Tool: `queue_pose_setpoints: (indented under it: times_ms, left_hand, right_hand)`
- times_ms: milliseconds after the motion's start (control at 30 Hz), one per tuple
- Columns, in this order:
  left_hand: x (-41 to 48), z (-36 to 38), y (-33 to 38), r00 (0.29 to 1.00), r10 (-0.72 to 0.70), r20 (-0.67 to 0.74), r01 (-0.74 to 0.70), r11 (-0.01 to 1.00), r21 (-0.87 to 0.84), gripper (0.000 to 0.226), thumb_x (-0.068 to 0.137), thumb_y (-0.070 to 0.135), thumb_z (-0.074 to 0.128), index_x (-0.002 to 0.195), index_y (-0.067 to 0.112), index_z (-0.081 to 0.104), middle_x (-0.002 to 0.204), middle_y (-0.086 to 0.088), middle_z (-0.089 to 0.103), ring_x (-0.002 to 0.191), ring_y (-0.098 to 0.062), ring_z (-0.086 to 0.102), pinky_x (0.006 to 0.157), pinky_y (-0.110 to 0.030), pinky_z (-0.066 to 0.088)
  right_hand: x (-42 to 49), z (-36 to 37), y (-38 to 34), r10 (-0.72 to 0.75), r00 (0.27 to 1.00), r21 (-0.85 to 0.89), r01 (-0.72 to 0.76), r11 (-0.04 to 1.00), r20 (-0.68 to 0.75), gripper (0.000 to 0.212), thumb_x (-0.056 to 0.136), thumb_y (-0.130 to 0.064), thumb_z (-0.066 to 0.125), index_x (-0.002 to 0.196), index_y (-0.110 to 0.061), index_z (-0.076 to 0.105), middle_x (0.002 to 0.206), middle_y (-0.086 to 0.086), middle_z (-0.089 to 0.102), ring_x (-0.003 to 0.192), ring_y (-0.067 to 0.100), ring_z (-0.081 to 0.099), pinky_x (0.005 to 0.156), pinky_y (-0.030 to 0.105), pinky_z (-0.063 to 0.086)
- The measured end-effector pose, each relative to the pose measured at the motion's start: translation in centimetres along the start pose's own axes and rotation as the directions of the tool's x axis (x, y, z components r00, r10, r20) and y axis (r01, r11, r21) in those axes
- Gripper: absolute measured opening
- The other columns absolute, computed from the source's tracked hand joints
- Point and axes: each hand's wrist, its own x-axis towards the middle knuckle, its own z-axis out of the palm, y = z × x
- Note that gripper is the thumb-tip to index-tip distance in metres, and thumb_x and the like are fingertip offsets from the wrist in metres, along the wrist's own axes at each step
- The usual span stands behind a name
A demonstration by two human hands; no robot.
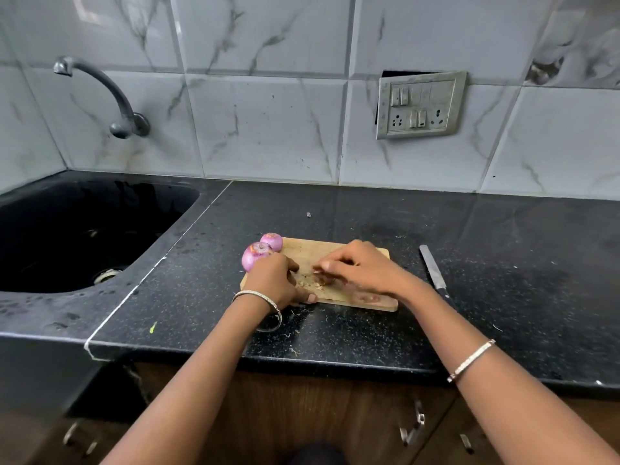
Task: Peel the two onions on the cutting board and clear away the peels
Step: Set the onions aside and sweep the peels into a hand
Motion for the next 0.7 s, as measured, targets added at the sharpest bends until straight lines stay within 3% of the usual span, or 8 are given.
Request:
queue_pose_setpoints:
  times_ms: [100,167,233,300,367,433,567,700]
  left_hand:
    - [-0.3,-0.2,0.0,1.000,-0.001,0.014,0.002,0.996,-0.085,0.076,0.071,0.023,0.093,0.136,0.004,0.057,0.082,-0.001,0.062,0.090,-0.030,0.073,0.089,-0.043,0.059]
    - [-0.7,-0.1,-0.3,1.000,-0.009,-0.010,0.008,0.988,-0.157,0.065,0.076,0.020,0.090,0.132,0.007,0.059,0.083,-0.003,0.065,0.079,-0.030,0.076,0.084,-0.043,0.061]
    - [-1.2,0.3,-0.6,0.998,-0.016,-0.058,0.004,0.980,-0.198,0.053,0.081,0.023,0.086,0.127,0.010,0.062,0.084,-0.003,0.069,0.071,-0.026,0.076,0.082,-0.041,0.061]
    - [-1.6,0.7,-0.9,0.996,-0.016,-0.083,0.000,0.982,-0.187,0.049,0.083,0.024,0.085,0.126,0.011,0.064,0.084,-0.002,0.073,0.072,-0.022,0.076,0.087,-0.039,0.059]
    - [-1.8,1.0,-1.1,0.996,-0.023,-0.086,0.008,0.984,-0.179,0.049,0.084,0.021,0.084,0.127,0.010,0.064,0.087,-0.003,0.075,0.073,-0.022,0.076,0.088,-0.037,0.059]
    - [-1.9,1.1,-1.2,0.995,-0.032,-0.090,0.015,0.983,-0.183,0.049,0.084,0.016,0.083,0.128,0.008,0.063,0.093,-0.007,0.076,0.075,-0.025,0.077,0.086,-0.035,0.059]
    - [-2.8,0.8,-1.0,0.991,-0.042,-0.125,0.011,0.971,-0.239,0.043,0.087,0.008,0.078,0.127,0.011,0.063,0.089,-0.005,0.076,0.074,-0.024,0.077,0.087,-0.032,0.059]
    - [-4.4,0.5,-1.7,0.982,-0.094,-0.166,0.025,0.927,-0.375,0.031,0.090,0.007,0.074,0.119,0.015,0.066,0.084,-0.008,0.076,0.068,-0.024,0.077,0.094,-0.034,0.056]
  right_hand:
    - [-1.1,-1.8,1.5,0.094,0.975,0.039,-0.088,0.995,-0.201,0.025,0.102,-0.021,0.055,0.120,-0.025,0.072,0.079,-0.001,0.075,0.050,0.008,0.053,0.053,0.019,0.038]
    - [-1.5,-1.6,2.0,0.145,0.976,-0.008,-0.148,0.989,-0.165,0.033,0.105,-0.028,0.049,0.134,-0.021,0.063,0.083,0.001,0.075,0.059,0.015,0.063,0.060,0.024,0.047]
    - [-1.7,-0.1,1.9,0.195,0.981,-0.047,-0.196,0.980,-0.021,0.050,0.108,-0.041,0.038,0.149,-0.014,0.046,0.110,0.008,0.074,0.091,0.022,0.072,0.086,0.031,0.055]
    - [-1.7,1.8,1.2,0.197,0.978,-0.177,-0.182,0.967,0.075,0.066,0.106,-0.052,0.023,0.157,-0.011,0.026,0.156,0.015,0.042,0.143,0.026,0.042,0.120,0.038,0.027]
    - [-1.3,3.2,0.2,0.182,0.982,-0.283,-0.158,0.946,0.059,0.070,0.105,-0.055,0.013,0.160,-0.011,0.014,0.167,0.009,0.011,0.156,0.021,0.007,0.124,0.040,0.002]
    - [-0.9,4.1,-0.7,0.169,0.984,-0.263,-0.150,0.953,0.049,0.067,0.107,-0.052,0.013,0.160,-0.011,0.013,0.168,0.007,0.008,0.156,0.018,0.003,0.125,0.037,-0.001]
    - [-0.5,4.2,-1.8,0.077,0.992,0.023,-0.079,0.997,0.099,0.062,0.108,-0.049,0.027,0.145,-0.005,0.048,0.152,0.015,0.047,0.144,0.028,0.039,0.120,0.039,0.027]
    - [0.4,1.9,-0.9,0.148,0.984,0.263,-0.117,0.958,-0.099,0.063,0.102,-0.059,0.036,0.123,-0.010,0.069,0.128,0.012,0.069,0.120,0.028,0.065,0.104,0.045,0.049]
